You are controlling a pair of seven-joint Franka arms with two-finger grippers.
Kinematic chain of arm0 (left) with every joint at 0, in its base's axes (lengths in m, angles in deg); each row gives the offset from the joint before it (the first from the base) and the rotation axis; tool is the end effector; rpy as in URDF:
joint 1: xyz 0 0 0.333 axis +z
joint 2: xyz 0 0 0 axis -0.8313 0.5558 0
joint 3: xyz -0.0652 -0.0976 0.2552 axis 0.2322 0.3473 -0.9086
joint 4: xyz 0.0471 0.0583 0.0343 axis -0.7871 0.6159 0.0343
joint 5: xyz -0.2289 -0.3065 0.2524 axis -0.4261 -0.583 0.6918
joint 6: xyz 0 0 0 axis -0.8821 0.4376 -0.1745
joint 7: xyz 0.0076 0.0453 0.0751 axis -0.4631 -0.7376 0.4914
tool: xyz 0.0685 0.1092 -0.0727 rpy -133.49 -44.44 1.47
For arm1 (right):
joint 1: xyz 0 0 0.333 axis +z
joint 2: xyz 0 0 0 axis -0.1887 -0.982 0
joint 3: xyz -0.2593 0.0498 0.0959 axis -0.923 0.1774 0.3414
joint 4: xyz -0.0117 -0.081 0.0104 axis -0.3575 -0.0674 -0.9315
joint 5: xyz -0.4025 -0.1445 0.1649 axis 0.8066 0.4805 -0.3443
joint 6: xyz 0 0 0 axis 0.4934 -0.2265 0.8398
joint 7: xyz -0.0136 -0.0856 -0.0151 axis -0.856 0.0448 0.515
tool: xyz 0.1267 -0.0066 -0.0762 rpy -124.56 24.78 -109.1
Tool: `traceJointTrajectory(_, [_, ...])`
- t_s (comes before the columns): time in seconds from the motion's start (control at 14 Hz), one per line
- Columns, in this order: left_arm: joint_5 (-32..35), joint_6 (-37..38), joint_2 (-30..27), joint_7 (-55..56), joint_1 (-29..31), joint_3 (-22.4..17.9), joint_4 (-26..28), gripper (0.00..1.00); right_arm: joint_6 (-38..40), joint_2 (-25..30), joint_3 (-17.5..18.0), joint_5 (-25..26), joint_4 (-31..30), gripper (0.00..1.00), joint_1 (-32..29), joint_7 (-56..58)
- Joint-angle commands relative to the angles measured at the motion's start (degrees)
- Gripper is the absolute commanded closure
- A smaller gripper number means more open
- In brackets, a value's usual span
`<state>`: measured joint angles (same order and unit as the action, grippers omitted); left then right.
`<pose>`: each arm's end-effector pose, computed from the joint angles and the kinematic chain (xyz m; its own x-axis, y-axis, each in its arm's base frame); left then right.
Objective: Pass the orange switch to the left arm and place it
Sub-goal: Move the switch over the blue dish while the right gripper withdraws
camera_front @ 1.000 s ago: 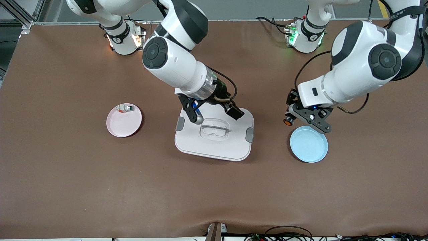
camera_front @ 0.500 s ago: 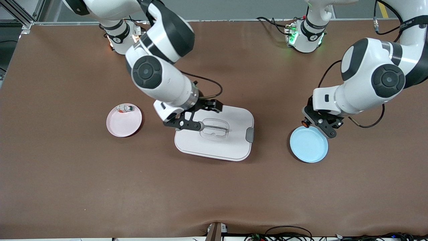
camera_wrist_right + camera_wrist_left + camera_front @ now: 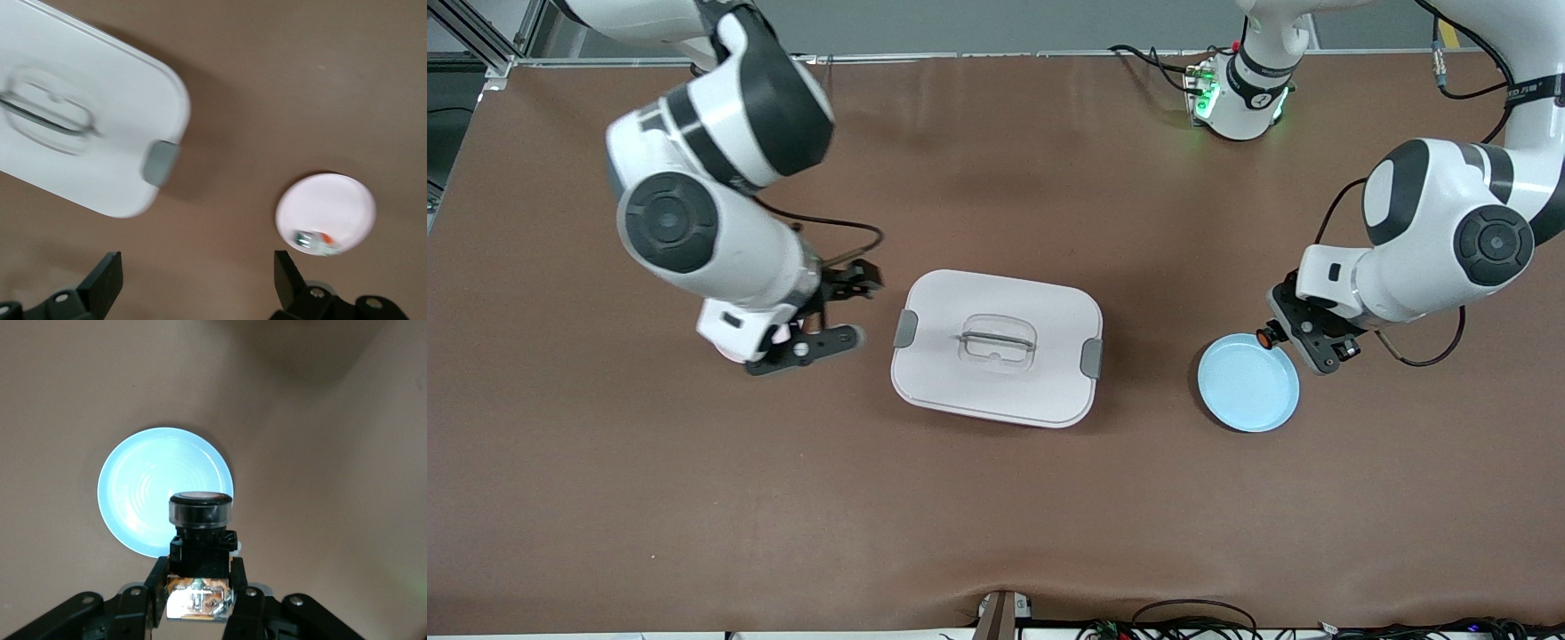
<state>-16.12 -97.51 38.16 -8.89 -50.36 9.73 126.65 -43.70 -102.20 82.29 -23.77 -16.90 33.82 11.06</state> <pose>0.6457 -0.0941 0.2919 0.4132 -0.9105 -0.0150 -0.9041 -0.4121 0.1129 0.6600 0.2928 0.4616 0.9322 0.2888 -0.2180 0.2845 -0.9573 -0.0514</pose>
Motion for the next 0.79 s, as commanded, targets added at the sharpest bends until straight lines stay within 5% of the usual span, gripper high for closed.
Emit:
traceJointTrajectory(0.0, [0.91,-4.32,-0.99,-6.32,1.76,0.42,3.73,1.00,4.85,2.54,1.00,5.09,-0.41,0.00,-3.68,2.70])
traceJointTrajectory(0.29, [0.82,-10.82,1.64,-18.44,4.40,0.42,6.46,1.00,12.33,5.61,1.09,4.58,-0.41,0.00,-9.83,2.34])
traceJointTrajectory(0.71, [0.82,-20.49,8.14,-34.09,5.20,0.42,6.99,1.00,12.34,7.64,1.09,4.75,-0.41,0.00,-17.74,2.87])
